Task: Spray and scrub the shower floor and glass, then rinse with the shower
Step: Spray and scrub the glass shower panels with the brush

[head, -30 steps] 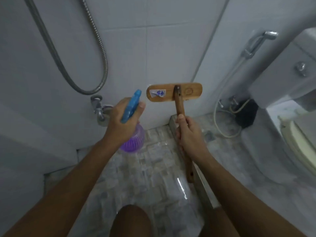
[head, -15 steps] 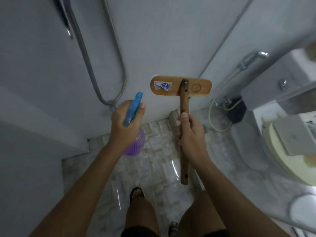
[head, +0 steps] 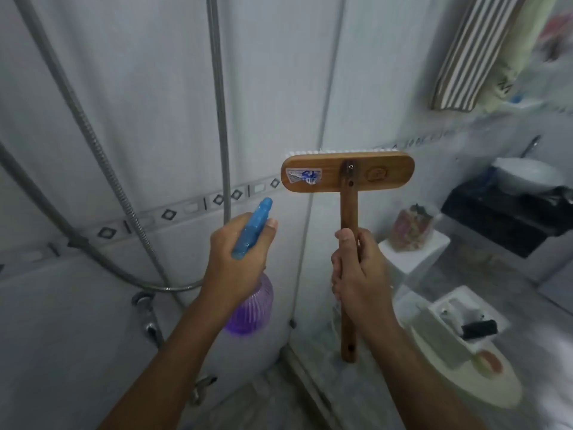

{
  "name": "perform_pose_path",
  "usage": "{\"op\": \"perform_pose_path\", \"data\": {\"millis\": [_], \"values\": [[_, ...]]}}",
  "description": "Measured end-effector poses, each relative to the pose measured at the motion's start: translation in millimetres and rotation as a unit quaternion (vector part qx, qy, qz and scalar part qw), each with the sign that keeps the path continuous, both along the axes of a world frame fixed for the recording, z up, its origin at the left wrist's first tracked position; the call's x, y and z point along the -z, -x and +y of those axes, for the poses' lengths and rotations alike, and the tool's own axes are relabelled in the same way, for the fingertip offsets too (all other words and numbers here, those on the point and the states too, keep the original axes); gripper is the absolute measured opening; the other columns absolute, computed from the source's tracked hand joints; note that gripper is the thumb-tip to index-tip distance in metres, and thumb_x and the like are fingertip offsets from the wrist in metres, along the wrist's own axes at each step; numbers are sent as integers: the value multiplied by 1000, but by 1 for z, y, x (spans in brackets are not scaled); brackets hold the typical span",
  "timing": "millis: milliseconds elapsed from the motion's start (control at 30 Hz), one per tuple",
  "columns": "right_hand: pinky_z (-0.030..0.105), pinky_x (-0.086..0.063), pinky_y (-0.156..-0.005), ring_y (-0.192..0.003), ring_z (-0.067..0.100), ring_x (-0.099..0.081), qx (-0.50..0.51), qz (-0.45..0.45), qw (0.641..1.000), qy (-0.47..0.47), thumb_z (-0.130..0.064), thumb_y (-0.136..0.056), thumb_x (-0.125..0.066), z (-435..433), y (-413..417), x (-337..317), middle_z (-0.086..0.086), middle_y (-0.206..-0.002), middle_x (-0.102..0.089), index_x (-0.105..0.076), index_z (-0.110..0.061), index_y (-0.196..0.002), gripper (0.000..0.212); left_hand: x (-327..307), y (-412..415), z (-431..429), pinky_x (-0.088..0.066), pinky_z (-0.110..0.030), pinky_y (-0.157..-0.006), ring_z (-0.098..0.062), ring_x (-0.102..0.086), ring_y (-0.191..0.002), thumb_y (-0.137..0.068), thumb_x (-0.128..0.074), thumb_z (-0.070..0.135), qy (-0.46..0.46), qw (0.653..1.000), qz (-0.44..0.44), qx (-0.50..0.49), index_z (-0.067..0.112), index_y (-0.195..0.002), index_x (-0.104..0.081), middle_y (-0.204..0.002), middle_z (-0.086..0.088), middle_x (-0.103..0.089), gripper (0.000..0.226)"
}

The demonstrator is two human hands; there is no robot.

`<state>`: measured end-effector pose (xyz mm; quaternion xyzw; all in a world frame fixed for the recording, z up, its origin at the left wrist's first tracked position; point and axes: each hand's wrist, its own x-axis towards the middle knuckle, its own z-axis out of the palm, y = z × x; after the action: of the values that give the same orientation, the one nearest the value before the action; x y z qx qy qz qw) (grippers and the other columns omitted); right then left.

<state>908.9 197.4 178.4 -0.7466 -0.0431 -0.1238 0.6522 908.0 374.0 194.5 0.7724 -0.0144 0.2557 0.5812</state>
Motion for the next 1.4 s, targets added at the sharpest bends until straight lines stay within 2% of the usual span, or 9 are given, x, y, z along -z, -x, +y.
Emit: {"op": "perform_pose_path", "data": {"millis": [67, 167, 367, 633, 833, 900, 1067, 1200, 1400], "values": [[36, -43, -46, -51, 24, -45, 14, -42, 999, -6, -45, -102, -43, -18, -2, -42, 6, -64, -49, -57, -19, -103, 30, -42, -10, -17, -56, -31, -48, -41, -61, -65, -97, -63, 29, 5, 1000, -14, 12, -1, -88, -65, -80, -25, -62, 31], [36, -45, -46, -50, 25, -46, 38, -108, 993, -6, -43, -103, -43, -46, -4, -101, 11, -64, -49, -56, -21, -102, 25, -96, -22, -48, -56, -49, -59, -37, -62, -68, -97, -63, 29, -13, 998, -56, 32, 2, -81, -67, -75, -20, -64, 31], [27, -46, -46, -47, 13, -48, 72, -199, 977, 6, -49, -98, -43, -94, 6, -190, -3, -61, -51, -54, -24, -111, 31, -173, -34, -106, -51, -56, -61, -46, -60, -70, -89, -64, 24, 4, 987, -142, 79, -11, -75, -60, -71, -28, -60, 38], [24, -48, -50, -51, 7, -51, 163, -270, 947, 66, -51, -99, -41, -137, 38, -264, -1, -69, -58, -54, -24, -110, 32, -239, -39, -163, -53, -56, -58, -47, -62, -66, -89, -68, 13, 27, 966, -210, 147, -9, -72, -62, -68, -28, -60, 28], [16, -45, -44, -43, 2, -55, 253, -289, 920, 79, -42, -104, -41, -157, 76, -295, -18, -56, -58, -53, -22, -103, 23, -266, -30, -198, -46, -18, -45, -28, -62, -53, -88, -68, 13, 10, 949, -232, 212, 4, -69, -64, -65, -19, -65, 21], [17, -46, -43, -43, 1, -56, 289, -295, 906, 87, -43, -103, -40, -160, 89, -303, -18, -56, -59, -53, -24, -103, 23, -275, -27, -208, -44, -14, -45, -21, -60, -51, -89, -69, 15, 12, 945, -228, 234, 5, -73, -65, -67, -18, -65, 20], [23, -48, -42, -47, 13, -49, 344, -303, 884, 89, -49, -102, -40, -167, 112, -316, 0, -62, -51, -54, -23, -104, 29, -289, -20, -236, -56, -54, -60, -45, -65, -66, -88, -70, 24, 35, 928, -206, 308, -2, -76, -68, -71, -26, -64, 29], [25, -47, -44, -48, 16, -48, 360, -298, 879, 95, -51, -98, -40, -173, 126, -315, 0, -61, -51, -54, -23, -105, 33, -296, -11, -253, -52, -35, -55, -25, -57, -54, -89, -72, 30, 46, 916, -191, 349, 5, -77, -65, -68, -23, -62, 28], [27, -43, -44, -51, 20, -44, 371, -301, 872, 108, -47, -101, -42, -179, 140, -306, 3, -64, -49, -53, -21, -98, 28, -296, -2, -260, -46, -14, -46, -26, -65, -55, -82, -77, 45, 51, 913, -193, 357, 4, -78, -68, -70, -18, -67, 42]]}}
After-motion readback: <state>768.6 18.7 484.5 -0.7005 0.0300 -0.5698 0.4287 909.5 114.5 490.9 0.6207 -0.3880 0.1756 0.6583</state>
